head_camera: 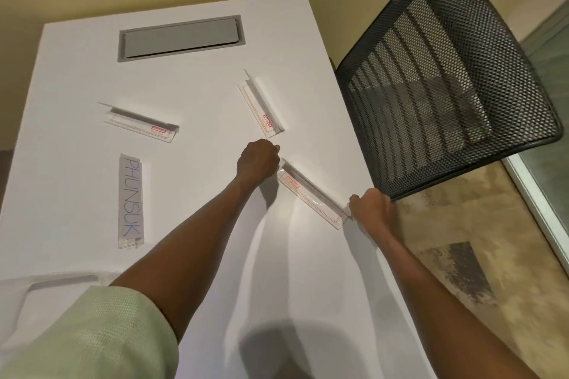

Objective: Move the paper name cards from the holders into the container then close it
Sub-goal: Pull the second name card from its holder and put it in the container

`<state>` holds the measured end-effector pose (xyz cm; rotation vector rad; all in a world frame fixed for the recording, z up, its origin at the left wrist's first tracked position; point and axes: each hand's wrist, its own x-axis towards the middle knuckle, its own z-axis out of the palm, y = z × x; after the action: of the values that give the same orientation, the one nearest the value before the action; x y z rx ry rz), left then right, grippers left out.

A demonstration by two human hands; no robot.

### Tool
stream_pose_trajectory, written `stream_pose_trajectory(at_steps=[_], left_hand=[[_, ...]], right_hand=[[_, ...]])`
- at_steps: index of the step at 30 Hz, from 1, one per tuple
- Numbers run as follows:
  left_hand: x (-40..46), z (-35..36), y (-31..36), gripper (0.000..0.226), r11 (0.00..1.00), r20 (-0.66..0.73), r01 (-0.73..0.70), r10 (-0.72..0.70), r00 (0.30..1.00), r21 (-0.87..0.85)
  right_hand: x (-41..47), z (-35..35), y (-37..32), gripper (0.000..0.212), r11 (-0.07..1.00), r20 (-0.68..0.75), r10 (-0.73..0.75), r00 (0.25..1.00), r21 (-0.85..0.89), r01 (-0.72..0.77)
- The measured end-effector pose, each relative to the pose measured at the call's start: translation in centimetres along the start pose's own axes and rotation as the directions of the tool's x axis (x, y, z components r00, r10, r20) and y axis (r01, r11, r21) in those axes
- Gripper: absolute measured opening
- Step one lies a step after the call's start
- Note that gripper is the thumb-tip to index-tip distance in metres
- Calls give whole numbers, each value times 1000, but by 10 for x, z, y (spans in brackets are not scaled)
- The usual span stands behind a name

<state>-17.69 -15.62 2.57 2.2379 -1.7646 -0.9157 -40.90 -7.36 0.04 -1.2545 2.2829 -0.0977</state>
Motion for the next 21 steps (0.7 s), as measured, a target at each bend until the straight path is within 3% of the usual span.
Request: stream_pose_trajectory(at_steps=[4, 10, 17, 21], left_hand=[[9, 8, 7, 33, 995, 43, 97, -97, 994, -10], [14, 17, 9, 22, 963, 96, 229, -217, 972, -143], [14, 22, 9, 25, 944, 87, 263, -250, 964, -199], [10, 20, 4, 14, 942, 93, 258, -243, 966, -214]], right_hand=[[14, 5, 4, 30, 984, 186, 102, 977, 123, -126], [22, 13, 8, 25, 934, 274, 167, 947, 263, -241], [29, 17, 11, 10, 879, 343, 227, 912, 332, -344], [27, 14, 11, 14, 856, 400, 254, 880, 330, -397]])
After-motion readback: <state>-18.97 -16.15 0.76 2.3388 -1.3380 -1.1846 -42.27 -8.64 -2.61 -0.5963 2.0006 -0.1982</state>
